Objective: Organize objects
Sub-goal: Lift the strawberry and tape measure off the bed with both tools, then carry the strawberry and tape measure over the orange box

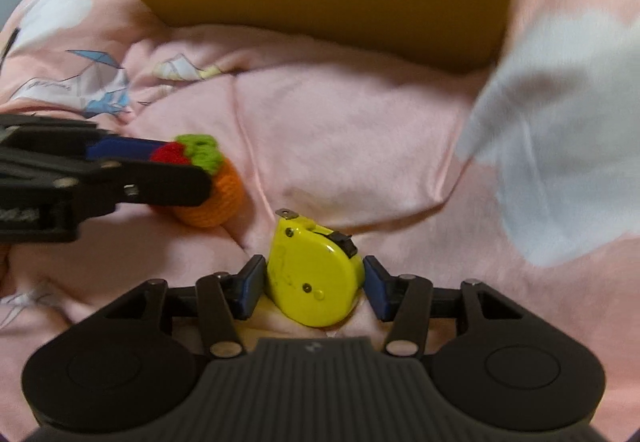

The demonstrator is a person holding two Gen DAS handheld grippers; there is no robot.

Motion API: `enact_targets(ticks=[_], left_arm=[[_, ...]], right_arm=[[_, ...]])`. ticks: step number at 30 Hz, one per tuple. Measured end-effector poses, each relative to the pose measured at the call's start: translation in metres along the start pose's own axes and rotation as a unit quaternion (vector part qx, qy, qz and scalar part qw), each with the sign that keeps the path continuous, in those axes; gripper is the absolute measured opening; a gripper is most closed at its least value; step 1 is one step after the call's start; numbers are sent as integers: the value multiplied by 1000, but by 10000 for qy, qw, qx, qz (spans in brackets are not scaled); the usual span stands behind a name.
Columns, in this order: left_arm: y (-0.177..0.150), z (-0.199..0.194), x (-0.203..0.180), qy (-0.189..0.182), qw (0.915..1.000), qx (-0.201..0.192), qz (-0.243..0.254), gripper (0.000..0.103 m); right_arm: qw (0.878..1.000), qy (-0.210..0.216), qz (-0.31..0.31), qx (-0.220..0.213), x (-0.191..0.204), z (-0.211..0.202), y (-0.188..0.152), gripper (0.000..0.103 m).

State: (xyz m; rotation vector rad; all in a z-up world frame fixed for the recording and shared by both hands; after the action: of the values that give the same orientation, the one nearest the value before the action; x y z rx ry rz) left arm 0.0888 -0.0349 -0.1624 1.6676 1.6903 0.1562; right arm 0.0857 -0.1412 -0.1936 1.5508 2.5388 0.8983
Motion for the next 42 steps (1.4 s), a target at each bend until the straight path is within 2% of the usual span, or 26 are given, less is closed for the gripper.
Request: enact_targets(ticks=[5, 12, 19, 27, 30, 34, 42], left_arm=[[14, -13, -4, -113, 9992, -384, 25, 39], [43, -44, -21, -233, 9947, -981, 223, 39], [87, -75, -36, -262, 9846, -1676, 425, 39], [138, -72, -36, -84, 9757, -2126, 514, 39], [152, -64, -27, -19, 9749, -2162, 525, 39], [169, -49, -5, -56, 9795, -1977, 395, 39], [189, -8, 33, 50, 9884, -1503, 220, 39]], right_arm=[[9994, 13, 53, -338, -4, -27, 17, 54], [9950, 80, -90, -995, 2, -69, 56, 54], [9843, 82, -456, -1701, 12, -113, 101, 55], [9700, -38, -629, -2350, 9, -134, 155, 55], [9687, -39, -577, -2414, 5, -125, 173, 55], [9710, -16, -452, -2347, -2, -103, 194, 55], [9821, -29, -401, -1842, -18, -42, 214, 55]])
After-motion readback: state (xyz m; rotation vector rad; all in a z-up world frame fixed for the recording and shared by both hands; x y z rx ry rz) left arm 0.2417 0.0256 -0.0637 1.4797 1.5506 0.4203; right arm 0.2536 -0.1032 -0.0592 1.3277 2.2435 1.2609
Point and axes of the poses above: each gripper's, at about its wrist camera, not at the fingertips, and z roughly the way its jaws point, x to its left, y to its top, the point moved 8 cm from there along z, roughly the way its jaws point, and after that the axes turned 14 degrees about -x, right-handed, at the moved point
